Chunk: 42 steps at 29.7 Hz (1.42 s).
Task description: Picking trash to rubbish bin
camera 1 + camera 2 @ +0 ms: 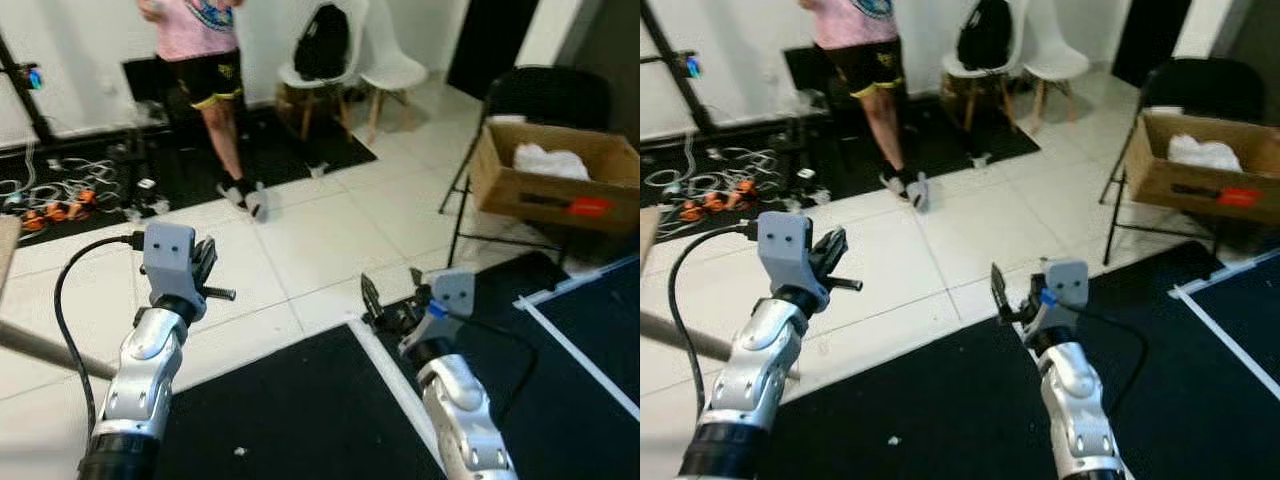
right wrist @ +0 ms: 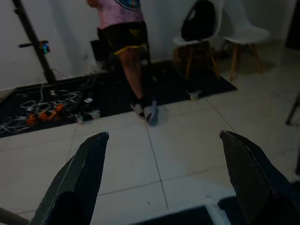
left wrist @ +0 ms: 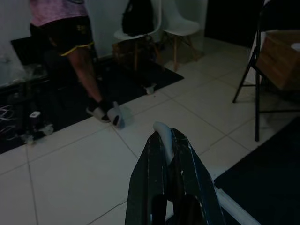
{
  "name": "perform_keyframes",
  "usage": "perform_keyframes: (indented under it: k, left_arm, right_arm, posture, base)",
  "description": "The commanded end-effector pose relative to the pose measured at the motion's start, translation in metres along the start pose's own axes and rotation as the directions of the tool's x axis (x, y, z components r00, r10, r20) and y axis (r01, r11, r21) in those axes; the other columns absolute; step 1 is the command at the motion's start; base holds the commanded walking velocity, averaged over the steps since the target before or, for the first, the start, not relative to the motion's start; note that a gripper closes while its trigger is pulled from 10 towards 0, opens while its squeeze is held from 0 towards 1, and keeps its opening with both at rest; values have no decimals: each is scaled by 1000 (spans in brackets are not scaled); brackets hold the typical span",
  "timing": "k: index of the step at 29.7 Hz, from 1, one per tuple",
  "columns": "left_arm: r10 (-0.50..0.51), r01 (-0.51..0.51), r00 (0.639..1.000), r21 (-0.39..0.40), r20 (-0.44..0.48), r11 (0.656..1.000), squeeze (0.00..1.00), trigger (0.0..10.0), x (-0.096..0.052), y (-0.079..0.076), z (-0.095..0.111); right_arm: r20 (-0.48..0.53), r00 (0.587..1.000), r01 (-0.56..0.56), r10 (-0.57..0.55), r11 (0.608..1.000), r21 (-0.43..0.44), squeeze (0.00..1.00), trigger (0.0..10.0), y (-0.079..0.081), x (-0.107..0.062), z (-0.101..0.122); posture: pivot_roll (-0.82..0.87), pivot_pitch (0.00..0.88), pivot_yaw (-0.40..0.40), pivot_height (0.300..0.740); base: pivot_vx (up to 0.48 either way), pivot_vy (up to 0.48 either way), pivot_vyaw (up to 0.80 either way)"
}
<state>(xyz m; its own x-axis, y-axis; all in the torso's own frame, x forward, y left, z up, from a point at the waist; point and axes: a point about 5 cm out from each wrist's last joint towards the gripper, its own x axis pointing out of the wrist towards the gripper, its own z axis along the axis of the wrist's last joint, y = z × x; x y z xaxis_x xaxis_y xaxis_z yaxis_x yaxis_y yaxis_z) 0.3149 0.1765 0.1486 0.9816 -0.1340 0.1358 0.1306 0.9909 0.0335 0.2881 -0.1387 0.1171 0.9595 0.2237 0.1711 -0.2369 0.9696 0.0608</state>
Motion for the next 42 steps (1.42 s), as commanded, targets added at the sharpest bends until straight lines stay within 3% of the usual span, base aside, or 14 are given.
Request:
perform_keyframes:
  k: [1,9,12,42]
  left_arm:
    - [-3,3,1000,5,-14,1000,0,10000,-1,1,-4]
    - [21,-21,1000,17,-3,1000,0,10000,2,9,-1]
    - [69,-69,998,-10,8,998,0,10000,-3,5,-4]
    - [83,-84,996,-53,-24,995,0,10000,-16,-7,-17]
  right_arm:
    - [1,1000,-3,3,1000,-7,0,10000,0,0,-1]
    - [14,1000,-12,12,1000,4,0,10000,6,9,2]
    - [-9,998,-65,65,998,-15,0,10000,2,8,2]
    - [-41,996,-83,82,996,-21,0,10000,-5,0,-1]
  posture:
    - [7,84,76,740]
    - [-9,80,47,740]
    - [-18,84,-1,740]
    - [-26,78,-37,740]
  base:
    - [0,0,-575]
    - [0,0,-580]
    - [0,0,-579]
    - [0,0,-581]
